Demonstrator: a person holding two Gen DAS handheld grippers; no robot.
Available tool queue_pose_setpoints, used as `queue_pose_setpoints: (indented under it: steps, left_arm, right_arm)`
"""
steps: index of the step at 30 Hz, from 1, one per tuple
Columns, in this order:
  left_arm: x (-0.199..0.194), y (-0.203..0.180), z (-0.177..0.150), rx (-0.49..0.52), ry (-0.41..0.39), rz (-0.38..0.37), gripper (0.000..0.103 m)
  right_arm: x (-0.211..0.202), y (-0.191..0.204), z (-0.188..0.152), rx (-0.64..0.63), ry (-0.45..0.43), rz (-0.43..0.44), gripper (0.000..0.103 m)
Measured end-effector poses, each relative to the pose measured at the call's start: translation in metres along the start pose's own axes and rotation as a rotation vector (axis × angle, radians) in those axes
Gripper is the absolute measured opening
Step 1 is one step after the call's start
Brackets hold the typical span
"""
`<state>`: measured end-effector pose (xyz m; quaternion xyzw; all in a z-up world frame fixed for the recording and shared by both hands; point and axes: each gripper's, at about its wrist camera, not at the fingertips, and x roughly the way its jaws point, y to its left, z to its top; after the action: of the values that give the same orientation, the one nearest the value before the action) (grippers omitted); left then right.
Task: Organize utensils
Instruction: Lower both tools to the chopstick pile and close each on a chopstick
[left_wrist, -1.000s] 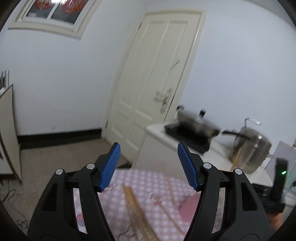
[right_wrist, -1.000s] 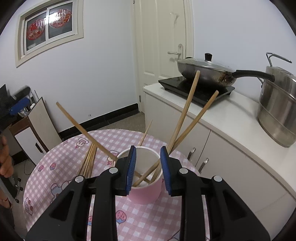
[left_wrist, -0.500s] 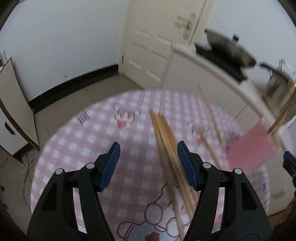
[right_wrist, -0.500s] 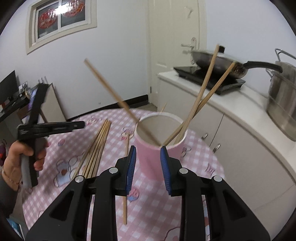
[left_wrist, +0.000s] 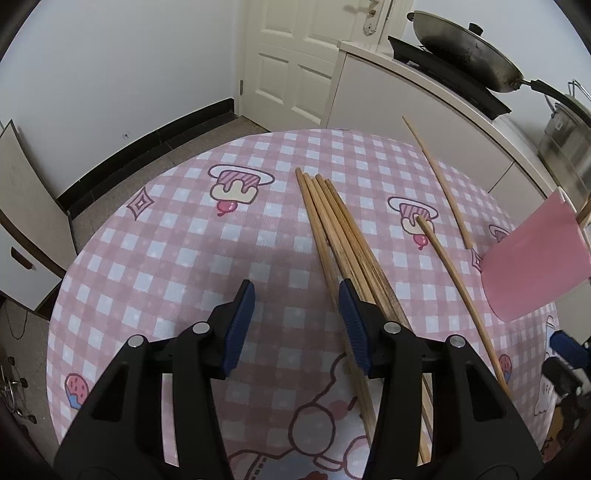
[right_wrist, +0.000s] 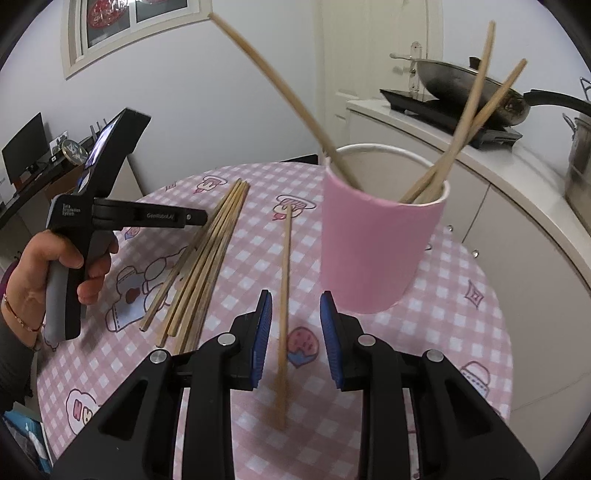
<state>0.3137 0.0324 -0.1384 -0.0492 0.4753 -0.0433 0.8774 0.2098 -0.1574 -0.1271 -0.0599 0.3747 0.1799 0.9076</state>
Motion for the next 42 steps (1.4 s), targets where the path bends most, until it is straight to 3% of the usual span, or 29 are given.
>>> queue_pose_setpoints:
  steps: [10,18,20,22,27,32,34,38,42]
  left_arm:
    - [0.001,-0.010,0.004,0.073,0.006,0.022,0.043]
    - [-0.002,-0.014,0.003,0.134,0.025,0.049,0.043]
    - [-0.003,-0.011,0.001,0.129,0.032,0.057,0.043]
    - [0.001,-0.007,0.001,0.135,0.052,0.088,0.034]
    - [0.001,-0.004,0.002,0.124,0.048,0.085,0.034]
    - [-0.002,0.006,0.001,0.002,0.069,-0.025,0.034]
    - [-0.004,0.005,0.000,-0.003,0.065,-0.057,0.034]
    - [-0.007,-0.004,-0.004,0.000,0.049,-0.089,0.034]
    - [0.003,-0.013,-0.001,0.022,0.071,-0.061,0.034]
  right_arm:
    - [0.019,0.015,-0.002,-0.029,0.033,0.016,0.025]
    - [0.039,0.020,-0.007,-0.076,0.069,-0.081,0.025]
    - [0.043,0.019,-0.007,-0.069,0.080,-0.072,0.025]
    - [0.046,0.018,-0.007,-0.064,0.086,-0.068,0.025]
    - [0.055,0.020,-0.005,-0.058,0.102,-0.065,0.025]
    - [0.053,0.020,-0.004,-0.052,0.100,-0.064,0.025]
    - [0.053,0.020,-0.005,-0.053,0.102,-0.064,0.025]
    - [0.055,0.018,-0.004,-0.044,0.104,-0.060,0.025]
    - [0.056,0.019,-0.004,-0.045,0.107,-0.061,0.025]
